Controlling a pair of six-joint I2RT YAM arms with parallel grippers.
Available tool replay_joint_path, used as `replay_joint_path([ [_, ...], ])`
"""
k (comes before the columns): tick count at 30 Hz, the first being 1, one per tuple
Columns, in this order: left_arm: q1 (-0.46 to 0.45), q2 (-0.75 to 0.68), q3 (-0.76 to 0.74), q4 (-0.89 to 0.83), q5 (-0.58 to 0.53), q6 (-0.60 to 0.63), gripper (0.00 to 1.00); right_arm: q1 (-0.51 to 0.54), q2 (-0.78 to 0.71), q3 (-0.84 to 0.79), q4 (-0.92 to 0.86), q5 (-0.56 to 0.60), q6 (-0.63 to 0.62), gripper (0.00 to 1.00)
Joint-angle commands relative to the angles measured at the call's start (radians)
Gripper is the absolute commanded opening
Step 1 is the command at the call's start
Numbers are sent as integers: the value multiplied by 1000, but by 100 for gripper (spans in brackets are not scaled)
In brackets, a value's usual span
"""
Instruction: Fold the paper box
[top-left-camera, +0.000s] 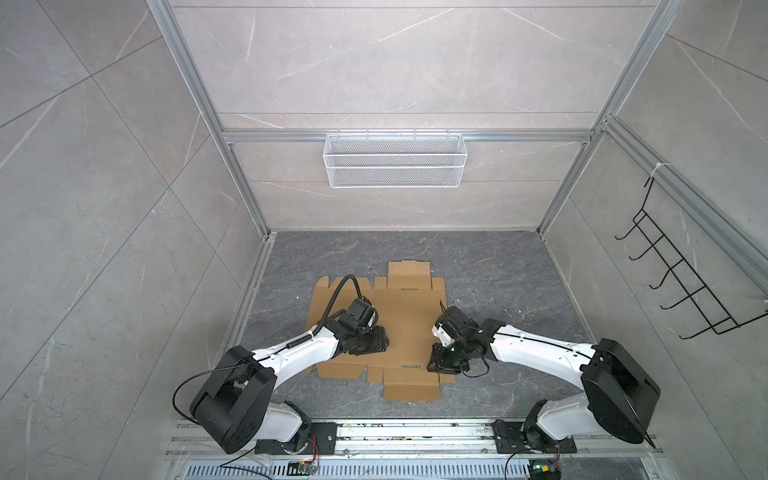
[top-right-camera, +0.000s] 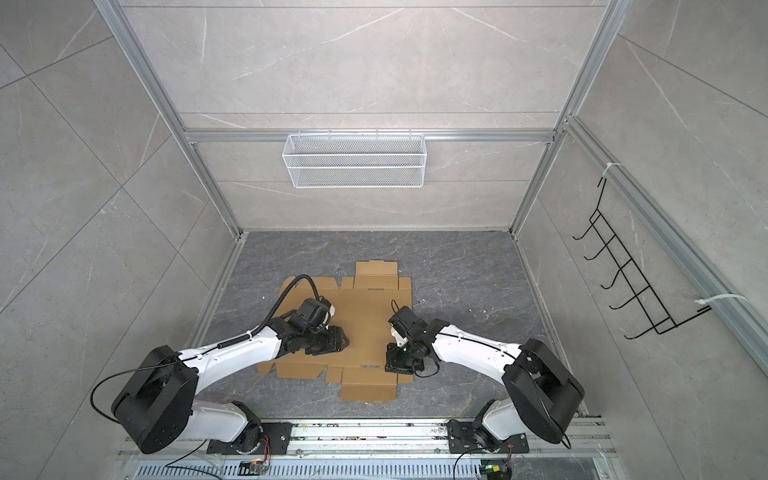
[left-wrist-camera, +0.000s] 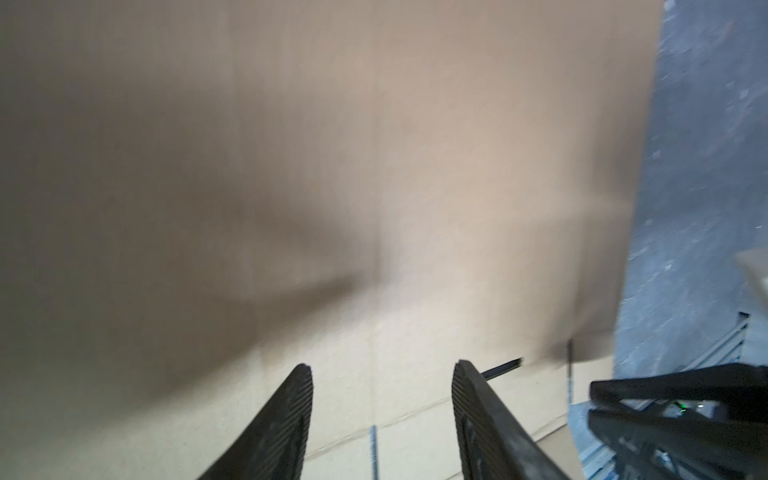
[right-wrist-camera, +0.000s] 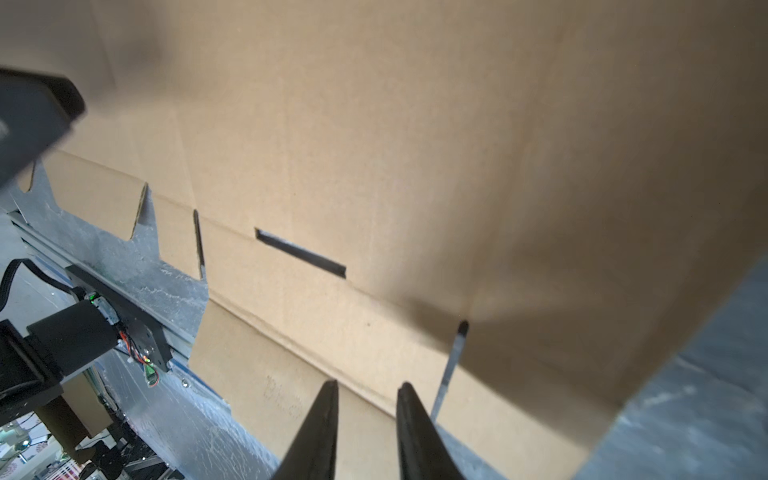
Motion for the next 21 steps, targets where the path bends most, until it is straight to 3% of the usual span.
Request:
replay_joint_path([
  [1, 0, -12, -34, 69, 0, -10, 56, 1, 59, -20, 63, 12, 21, 26],
  [6, -2, 4, -47, 85, 17, -3, 54, -4, 102, 19, 32, 67, -37, 26],
  [8, 19, -17, 0, 10, 35, 49, 54, -31, 67, 59, 5, 55, -64, 28],
  [13, 147, -88, 103, -25, 91, 118, 55, -240, -57, 82, -28, -36, -94, 33],
  [17, 189, 22, 160, 32, 78, 158, 54, -389, -38, 93, -60, -61, -141, 43],
  [21, 225, 127, 179, 126, 108, 139, 52, -452, 23, 97, -13, -84, -155, 56],
])
